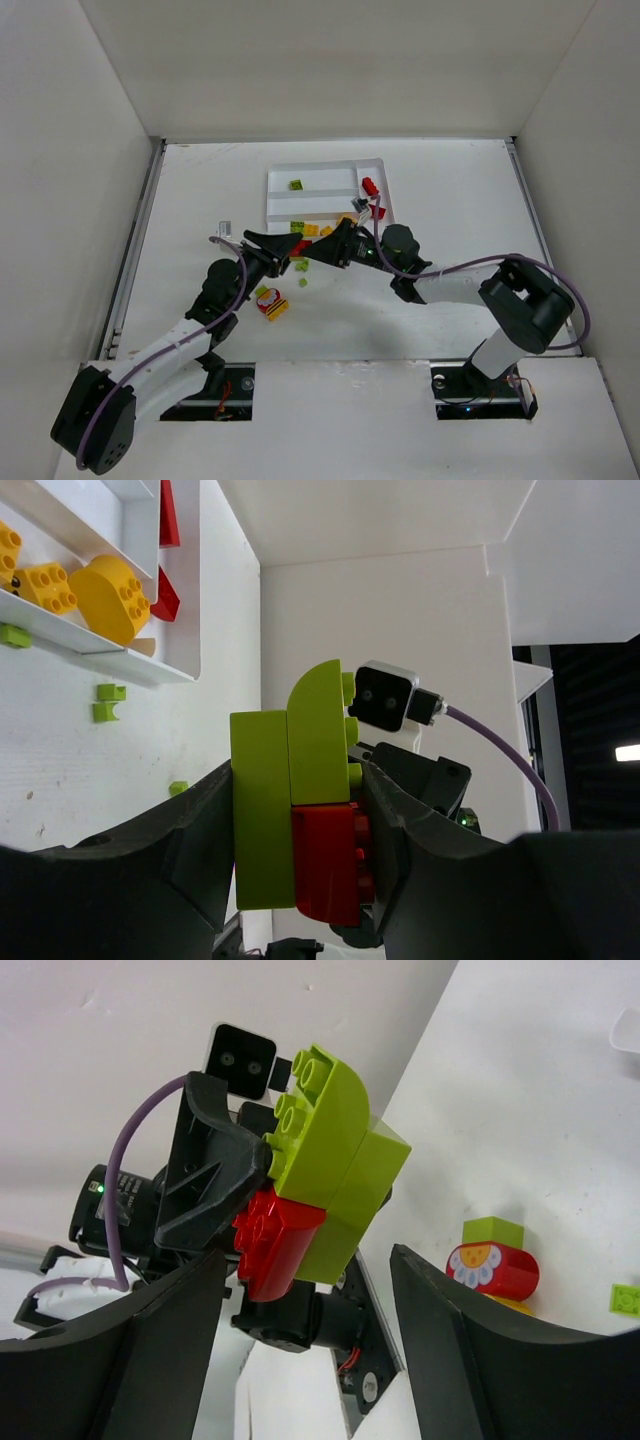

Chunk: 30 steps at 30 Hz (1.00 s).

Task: Sort the legos into containers by color

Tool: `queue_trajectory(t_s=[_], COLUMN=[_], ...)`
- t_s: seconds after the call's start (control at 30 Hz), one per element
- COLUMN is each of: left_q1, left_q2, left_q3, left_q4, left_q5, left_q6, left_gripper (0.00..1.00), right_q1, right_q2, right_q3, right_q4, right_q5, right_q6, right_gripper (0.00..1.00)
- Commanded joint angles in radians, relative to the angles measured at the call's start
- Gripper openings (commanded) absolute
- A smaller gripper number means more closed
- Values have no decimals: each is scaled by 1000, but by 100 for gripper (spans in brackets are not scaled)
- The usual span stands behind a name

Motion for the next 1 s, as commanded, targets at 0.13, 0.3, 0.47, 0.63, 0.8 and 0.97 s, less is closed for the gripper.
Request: queue_trajectory(t_s=[0.13,0.3,0.47,0.63,0.8,0.97], left_q1=[-25,-31,-31,-19,-19,-16], left_q2=[5,7,19,37,59,69], left_q3=[-3,-8,-8,-5,15,27], left_q4=[100,93,90,77,74,74], left_q5=[-16,-16,-10,-7,-6,-4], left_q6=[-15,-17,-6,12,37,46], left_gripper=[30,31,34,43,50,57], right_q1=[-4,-9,-12,-18,-29,-41], right_q2=[42,53,53,44,39,33], right_q3=[21,18,9,-5,-25,-40], right_q4=[141,178,191,185,182,176], right_q5=[-27,-24,-9,-7,-12,-19], right_q6=[49,62,61,58,62,62], right_gripper=[66,56,49,46,45,45])
